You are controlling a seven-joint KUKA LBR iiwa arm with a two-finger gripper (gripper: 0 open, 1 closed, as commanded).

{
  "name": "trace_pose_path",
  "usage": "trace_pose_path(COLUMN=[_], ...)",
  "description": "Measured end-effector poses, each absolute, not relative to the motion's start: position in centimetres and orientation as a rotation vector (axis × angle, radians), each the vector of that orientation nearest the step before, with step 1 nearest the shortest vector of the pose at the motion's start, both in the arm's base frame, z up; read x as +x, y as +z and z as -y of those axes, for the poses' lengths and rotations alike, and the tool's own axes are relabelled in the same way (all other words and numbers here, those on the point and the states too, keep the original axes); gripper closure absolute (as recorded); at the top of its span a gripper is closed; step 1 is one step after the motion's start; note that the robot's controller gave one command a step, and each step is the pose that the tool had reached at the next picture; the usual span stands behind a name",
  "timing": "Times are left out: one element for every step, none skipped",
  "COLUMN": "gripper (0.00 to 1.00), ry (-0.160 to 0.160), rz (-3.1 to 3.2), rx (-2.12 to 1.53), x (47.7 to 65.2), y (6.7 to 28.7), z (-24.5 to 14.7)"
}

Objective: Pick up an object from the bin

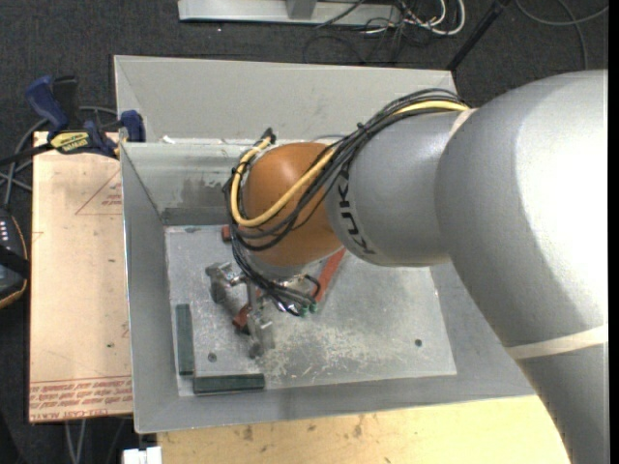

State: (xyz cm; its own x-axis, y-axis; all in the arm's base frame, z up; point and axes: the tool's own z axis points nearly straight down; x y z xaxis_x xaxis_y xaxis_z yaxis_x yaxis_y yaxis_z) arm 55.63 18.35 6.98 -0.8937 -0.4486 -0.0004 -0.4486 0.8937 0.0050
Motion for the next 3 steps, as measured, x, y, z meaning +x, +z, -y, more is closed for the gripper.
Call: trace_pose_path(gripper=[0.0, 1.0, 1.0], ry=[0.003, -0.003, 0.002], rz=[2.952, 2.95, 2.786], rx=[1.089, 1.093, 1.471], x=[59.2, 59.1, 56.2], y=[7.0, 7.1, 21.6], z=[-11.9, -12.2, -11.0])
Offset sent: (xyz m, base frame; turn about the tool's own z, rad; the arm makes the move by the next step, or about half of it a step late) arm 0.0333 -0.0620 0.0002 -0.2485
